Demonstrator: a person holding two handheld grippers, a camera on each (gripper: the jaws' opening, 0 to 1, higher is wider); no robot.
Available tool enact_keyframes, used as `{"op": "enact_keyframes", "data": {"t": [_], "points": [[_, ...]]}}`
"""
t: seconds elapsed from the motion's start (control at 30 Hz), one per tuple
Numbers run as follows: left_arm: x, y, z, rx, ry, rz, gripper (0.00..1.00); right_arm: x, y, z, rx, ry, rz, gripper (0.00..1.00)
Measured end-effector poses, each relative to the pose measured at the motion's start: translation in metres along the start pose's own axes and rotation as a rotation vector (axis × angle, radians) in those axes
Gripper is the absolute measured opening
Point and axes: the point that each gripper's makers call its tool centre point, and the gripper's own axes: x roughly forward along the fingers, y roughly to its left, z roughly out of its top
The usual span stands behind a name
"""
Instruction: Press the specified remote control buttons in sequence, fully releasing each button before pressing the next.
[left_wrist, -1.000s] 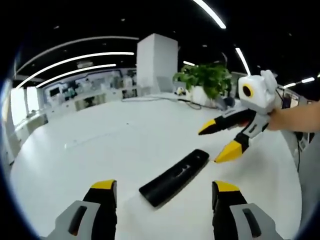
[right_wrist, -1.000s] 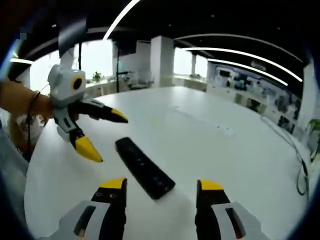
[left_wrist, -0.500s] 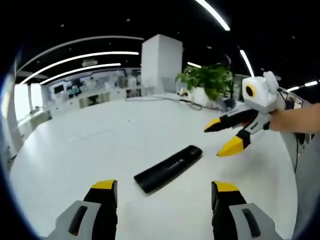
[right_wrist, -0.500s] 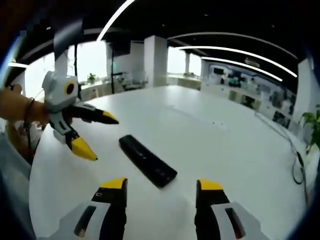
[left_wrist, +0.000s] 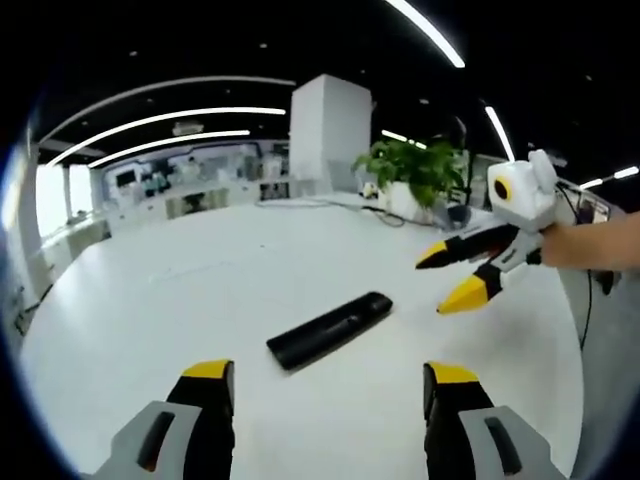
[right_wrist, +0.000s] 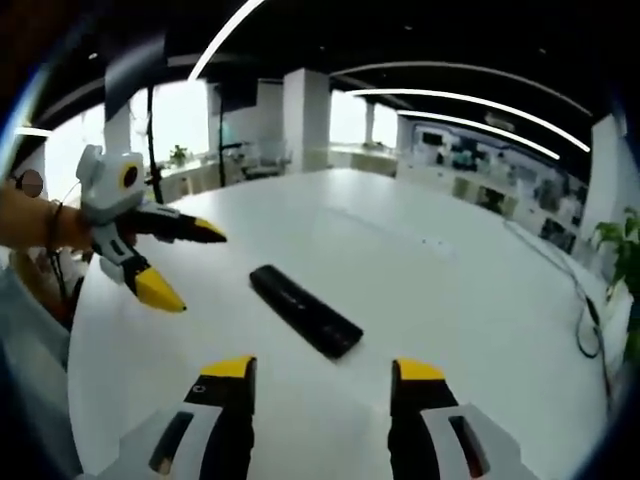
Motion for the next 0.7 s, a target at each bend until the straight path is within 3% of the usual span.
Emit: {"op": "enact_keyframes", "data": {"t": [0.7], "points": [[-0.025,-0.017,0.008,0.007,-0.049,0.038,0.8,-0.025,0.016,-0.005,0.013,0.003,-0.023,0.51]]}}
